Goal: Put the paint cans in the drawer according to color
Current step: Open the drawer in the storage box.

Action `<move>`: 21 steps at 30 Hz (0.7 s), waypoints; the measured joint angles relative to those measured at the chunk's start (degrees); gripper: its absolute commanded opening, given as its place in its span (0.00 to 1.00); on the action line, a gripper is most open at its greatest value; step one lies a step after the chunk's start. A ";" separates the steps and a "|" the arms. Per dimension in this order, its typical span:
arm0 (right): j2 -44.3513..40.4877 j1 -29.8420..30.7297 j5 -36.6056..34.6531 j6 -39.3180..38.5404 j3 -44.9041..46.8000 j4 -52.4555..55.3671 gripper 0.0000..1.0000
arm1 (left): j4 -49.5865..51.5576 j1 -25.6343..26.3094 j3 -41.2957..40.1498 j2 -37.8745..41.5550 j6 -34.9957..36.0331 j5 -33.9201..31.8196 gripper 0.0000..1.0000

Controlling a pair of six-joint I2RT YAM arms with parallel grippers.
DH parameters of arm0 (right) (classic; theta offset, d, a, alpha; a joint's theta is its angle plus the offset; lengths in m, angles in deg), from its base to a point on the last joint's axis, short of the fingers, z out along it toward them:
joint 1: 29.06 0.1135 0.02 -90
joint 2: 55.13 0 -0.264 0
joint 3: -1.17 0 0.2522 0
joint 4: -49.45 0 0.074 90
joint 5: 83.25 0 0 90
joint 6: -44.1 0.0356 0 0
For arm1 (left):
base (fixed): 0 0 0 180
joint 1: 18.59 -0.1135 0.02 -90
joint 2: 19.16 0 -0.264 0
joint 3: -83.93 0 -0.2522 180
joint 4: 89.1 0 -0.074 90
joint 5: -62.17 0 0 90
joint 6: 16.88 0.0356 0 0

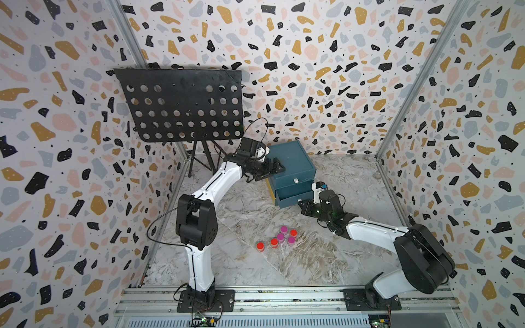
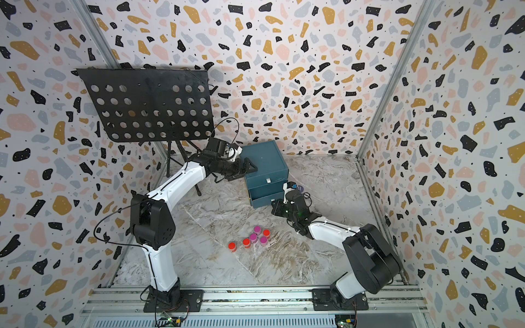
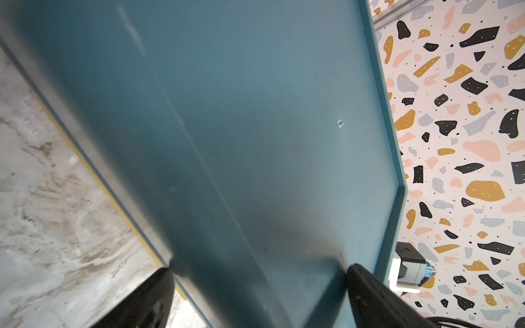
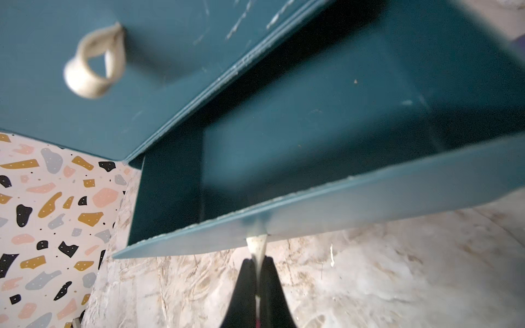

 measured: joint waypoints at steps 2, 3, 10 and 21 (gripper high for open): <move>-2.51 0.72 -0.90 -0.61 1.14 1.77 0.00 | 0.02 0.02 0.00 0.00 0.00 -0.02 0.97; -3.87 1.20 -1.42 -0.98 1.66 3.02 0.03 | 0.02 0.02 0.00 0.00 0.00 -0.02 0.97; -10.10 3.74 -4.42 -3.69 3.21 10.71 0.49 | 0.26 0.02 -0.02 0.20 0.02 -0.07 0.97; -18.67 9.94 -8.70 -7.34 3.06 21.94 0.52 | 0.90 0.02 -0.28 0.66 0.09 -0.44 0.97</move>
